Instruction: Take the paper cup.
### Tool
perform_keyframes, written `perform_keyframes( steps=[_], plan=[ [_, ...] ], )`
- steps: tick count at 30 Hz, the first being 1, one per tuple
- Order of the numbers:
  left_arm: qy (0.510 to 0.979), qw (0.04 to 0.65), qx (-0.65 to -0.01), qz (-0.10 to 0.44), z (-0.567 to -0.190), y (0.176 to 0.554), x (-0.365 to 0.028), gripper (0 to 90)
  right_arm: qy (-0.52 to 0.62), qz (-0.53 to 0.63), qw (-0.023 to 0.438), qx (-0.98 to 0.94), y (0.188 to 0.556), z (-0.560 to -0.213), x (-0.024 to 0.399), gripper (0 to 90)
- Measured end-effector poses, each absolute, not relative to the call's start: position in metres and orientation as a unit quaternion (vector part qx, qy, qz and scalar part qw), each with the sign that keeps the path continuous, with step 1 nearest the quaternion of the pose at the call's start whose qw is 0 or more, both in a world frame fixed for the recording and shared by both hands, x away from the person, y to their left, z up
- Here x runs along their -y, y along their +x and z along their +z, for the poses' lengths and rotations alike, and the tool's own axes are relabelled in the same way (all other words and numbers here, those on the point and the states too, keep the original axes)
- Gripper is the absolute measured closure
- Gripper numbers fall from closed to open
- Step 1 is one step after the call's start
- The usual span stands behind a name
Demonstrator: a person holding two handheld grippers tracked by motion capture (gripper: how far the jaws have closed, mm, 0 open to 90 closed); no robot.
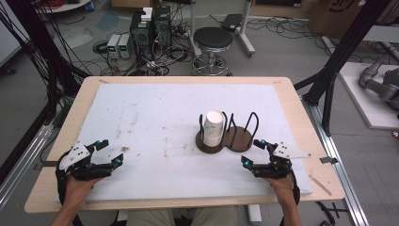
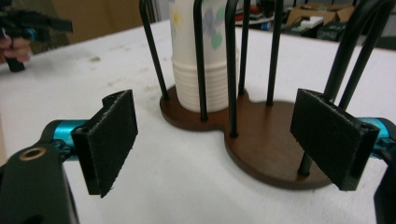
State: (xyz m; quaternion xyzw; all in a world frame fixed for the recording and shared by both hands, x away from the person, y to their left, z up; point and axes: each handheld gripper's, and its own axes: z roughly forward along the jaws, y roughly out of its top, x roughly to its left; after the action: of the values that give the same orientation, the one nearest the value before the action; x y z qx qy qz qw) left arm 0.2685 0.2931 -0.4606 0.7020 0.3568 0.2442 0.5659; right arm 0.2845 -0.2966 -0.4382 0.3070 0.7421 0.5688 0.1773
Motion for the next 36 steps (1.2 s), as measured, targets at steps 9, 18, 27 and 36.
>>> perform_keyframes(
  steps=[9, 18, 27, 36],
  plan=[
    [0.703, 0.565, -0.358, 0.241, -0.461, 0.269, -0.293, 15.4, 0.298, 0.577, 0.184, -0.738, 0.280, -0.404, 0.303, 15.0],
    [0.703, 0.565, -0.358, 0.240, -0.461, 0.269, -0.293, 15.4, 0.283, 0.561, 0.192, -0.754, 0.285, -0.367, 0.301, 15.0],
    [0.703, 0.565, -0.359, 0.239, -0.461, 0.270, -0.293, 15.4, 0.253, 0.544, 0.189, -0.778, 0.309, -0.324, 0.296, 14.8],
    [0.705, 0.564, -0.359, 0.239, -0.461, 0.270, -0.293, 15.4, 0.223, 0.512, 0.186, -0.808, 0.327, -0.300, 0.281, 14.8]
  ],
)
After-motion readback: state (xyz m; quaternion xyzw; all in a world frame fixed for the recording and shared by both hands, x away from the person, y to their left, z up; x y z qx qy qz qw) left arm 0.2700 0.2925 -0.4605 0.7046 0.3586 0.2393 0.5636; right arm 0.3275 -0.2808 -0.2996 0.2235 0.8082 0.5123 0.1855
